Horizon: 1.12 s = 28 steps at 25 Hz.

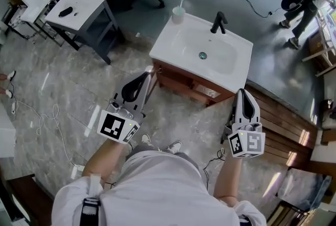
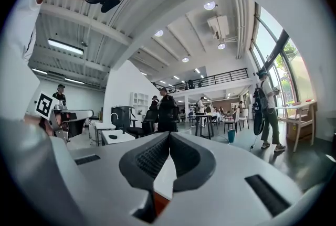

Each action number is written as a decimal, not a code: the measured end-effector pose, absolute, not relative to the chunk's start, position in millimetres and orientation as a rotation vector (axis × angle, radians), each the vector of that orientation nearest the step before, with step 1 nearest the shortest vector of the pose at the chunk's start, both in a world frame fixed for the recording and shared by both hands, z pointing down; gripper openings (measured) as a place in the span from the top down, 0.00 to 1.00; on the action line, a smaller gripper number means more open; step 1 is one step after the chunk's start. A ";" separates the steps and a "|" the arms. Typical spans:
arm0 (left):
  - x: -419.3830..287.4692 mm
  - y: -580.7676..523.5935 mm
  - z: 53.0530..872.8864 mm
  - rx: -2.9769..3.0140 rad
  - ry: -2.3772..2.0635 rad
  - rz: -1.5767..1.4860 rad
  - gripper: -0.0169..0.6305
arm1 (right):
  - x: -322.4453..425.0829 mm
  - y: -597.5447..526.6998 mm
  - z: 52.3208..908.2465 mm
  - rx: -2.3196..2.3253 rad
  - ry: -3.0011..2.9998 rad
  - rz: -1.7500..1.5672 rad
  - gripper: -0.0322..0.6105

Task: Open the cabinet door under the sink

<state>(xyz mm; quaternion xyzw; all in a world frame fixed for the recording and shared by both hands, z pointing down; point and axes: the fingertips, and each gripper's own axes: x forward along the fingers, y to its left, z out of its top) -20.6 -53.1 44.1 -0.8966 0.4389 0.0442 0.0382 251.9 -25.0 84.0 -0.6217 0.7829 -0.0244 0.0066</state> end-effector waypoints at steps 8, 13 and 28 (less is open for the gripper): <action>-43.6 -50.4 17.8 -2.717 1.366 0.193 0.95 | 266.8 -1.6 70.9 -2.036 2.389 -0.060 0.90; -57.0 -44.8 8.5 -2.725 1.360 0.204 0.95 | 273.5 9.3 60.3 -2.090 2.318 -0.052 0.90; -69.9 -44.6 15.1 -2.734 1.374 0.218 0.95 | 234.0 7.6 62.6 -2.029 2.370 -0.045 0.90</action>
